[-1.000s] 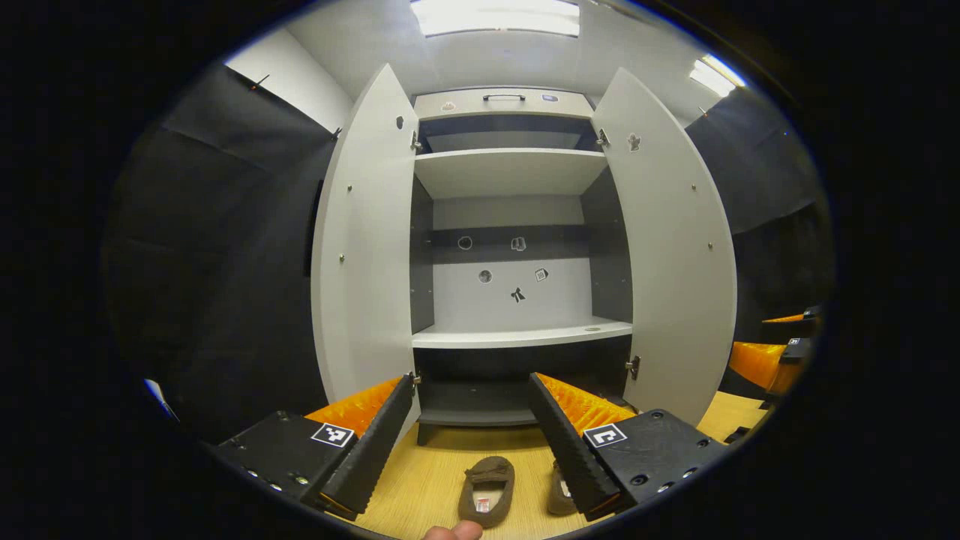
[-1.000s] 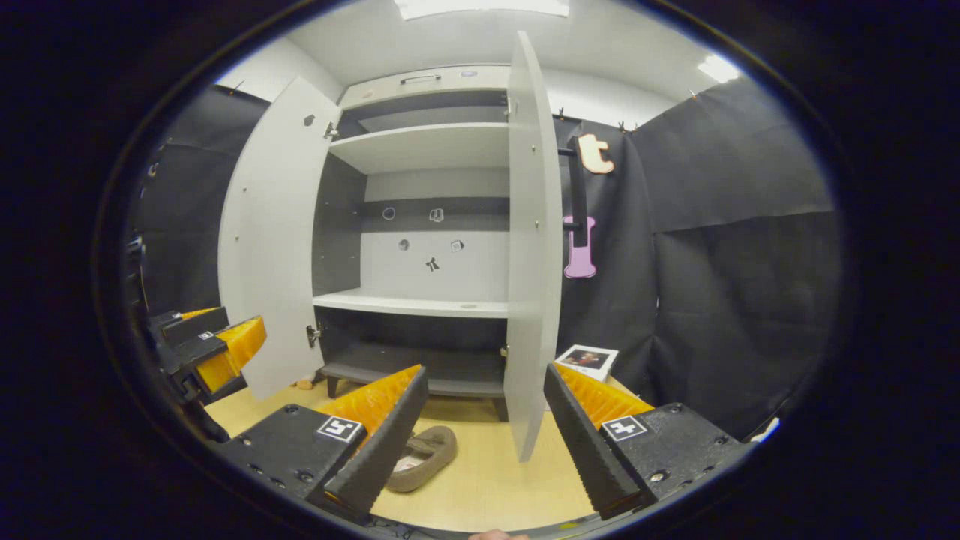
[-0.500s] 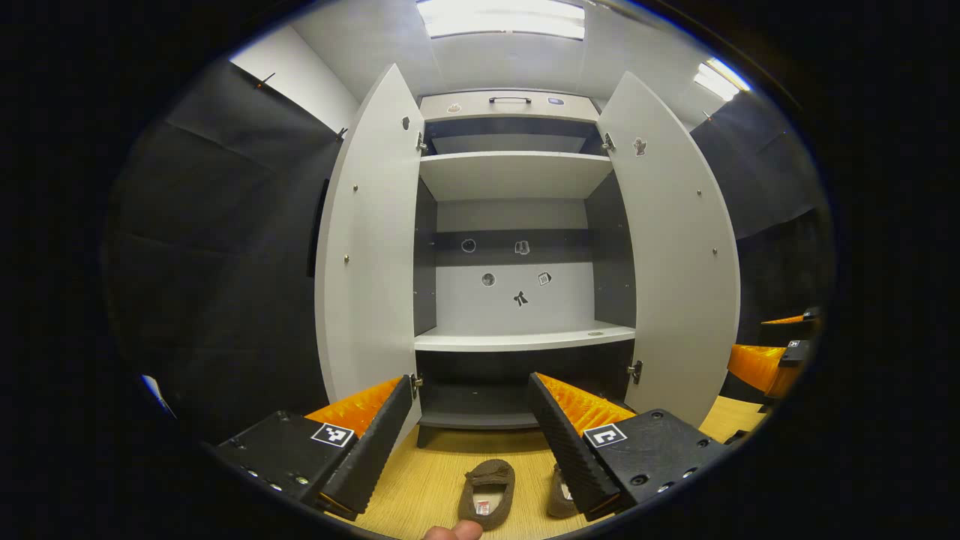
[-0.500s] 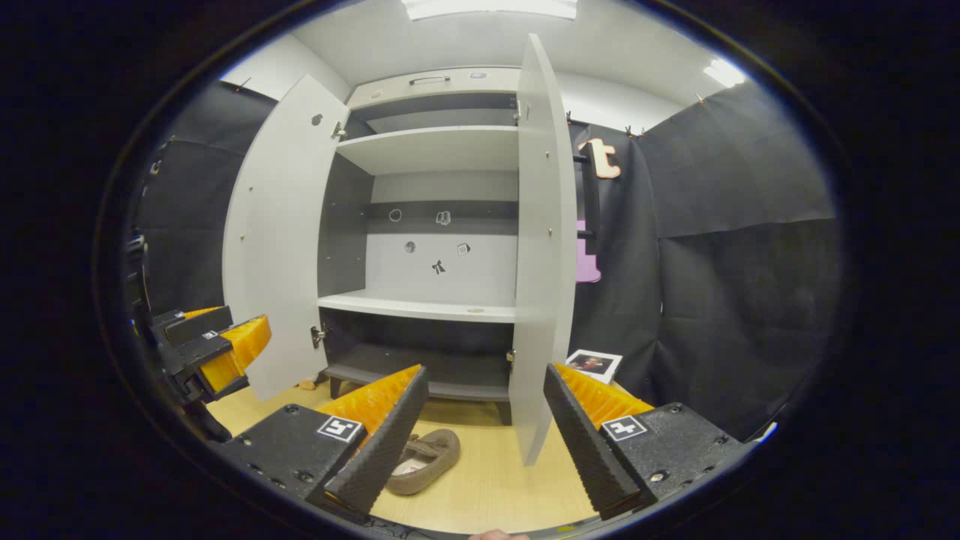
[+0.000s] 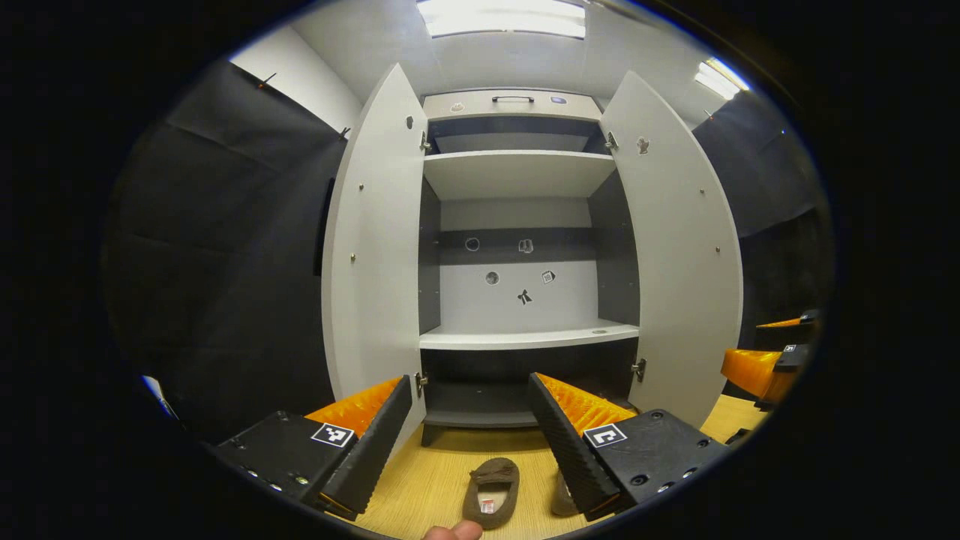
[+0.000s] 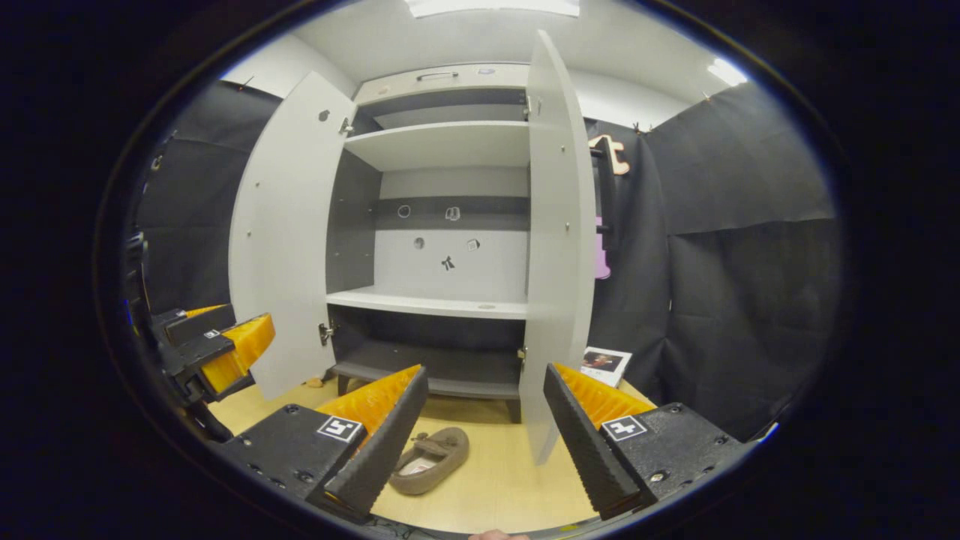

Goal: Grab one shoe with the right hand and put it into the shoe cabinet, grab the other shoe with the left hand and put it into the shoe cabinet; then close the right door with the right hand and the left door with the left hand.

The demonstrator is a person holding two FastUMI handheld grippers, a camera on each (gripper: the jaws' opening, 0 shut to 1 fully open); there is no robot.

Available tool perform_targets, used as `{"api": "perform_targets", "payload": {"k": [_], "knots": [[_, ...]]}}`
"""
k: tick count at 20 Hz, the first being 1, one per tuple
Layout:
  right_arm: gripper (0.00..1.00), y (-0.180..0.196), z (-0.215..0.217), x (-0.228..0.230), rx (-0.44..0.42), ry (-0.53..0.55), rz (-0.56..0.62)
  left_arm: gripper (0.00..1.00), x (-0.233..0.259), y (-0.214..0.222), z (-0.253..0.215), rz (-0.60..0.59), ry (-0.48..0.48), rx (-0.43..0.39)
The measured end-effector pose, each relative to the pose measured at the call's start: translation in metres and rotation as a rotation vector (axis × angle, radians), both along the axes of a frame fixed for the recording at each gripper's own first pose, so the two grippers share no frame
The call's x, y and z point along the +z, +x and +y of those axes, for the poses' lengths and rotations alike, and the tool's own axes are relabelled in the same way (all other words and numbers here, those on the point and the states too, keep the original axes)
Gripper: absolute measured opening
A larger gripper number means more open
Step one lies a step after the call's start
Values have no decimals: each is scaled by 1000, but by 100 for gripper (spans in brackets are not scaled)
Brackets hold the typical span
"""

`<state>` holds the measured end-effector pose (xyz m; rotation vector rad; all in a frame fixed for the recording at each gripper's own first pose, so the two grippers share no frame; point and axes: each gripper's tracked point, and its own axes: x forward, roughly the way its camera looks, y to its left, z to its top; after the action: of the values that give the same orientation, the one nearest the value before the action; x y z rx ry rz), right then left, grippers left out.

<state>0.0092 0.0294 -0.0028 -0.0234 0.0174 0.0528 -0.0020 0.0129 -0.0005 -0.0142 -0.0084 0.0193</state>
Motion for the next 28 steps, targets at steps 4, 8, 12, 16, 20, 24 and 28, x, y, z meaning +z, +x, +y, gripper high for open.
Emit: {"api": "perform_targets", "payload": {"k": [4,8,12,16,20,24,28], "knots": [[100,10,13,-11,30,-9,30,95,0,-2,3,-2,1,2],[100,24,31,-21,68,-15,56,95,1,-2,8,-2,-9,9],[100,39,52,-44,109,-13,115,95,-1,-5,14,2,-14,18],[100,58,70,-74,133,5,192,95,-3,-7,19,5,-19,29],[100,78,84,-113,137,6,277,95,-6,-9,25,12,-26,36],[100,92,98,-157,142,-24,366,95,-8,-11,31,18,-25,40],[100,100,114,-199,153,-46,460,95,-11,-9,36,23,-29,41]]}}
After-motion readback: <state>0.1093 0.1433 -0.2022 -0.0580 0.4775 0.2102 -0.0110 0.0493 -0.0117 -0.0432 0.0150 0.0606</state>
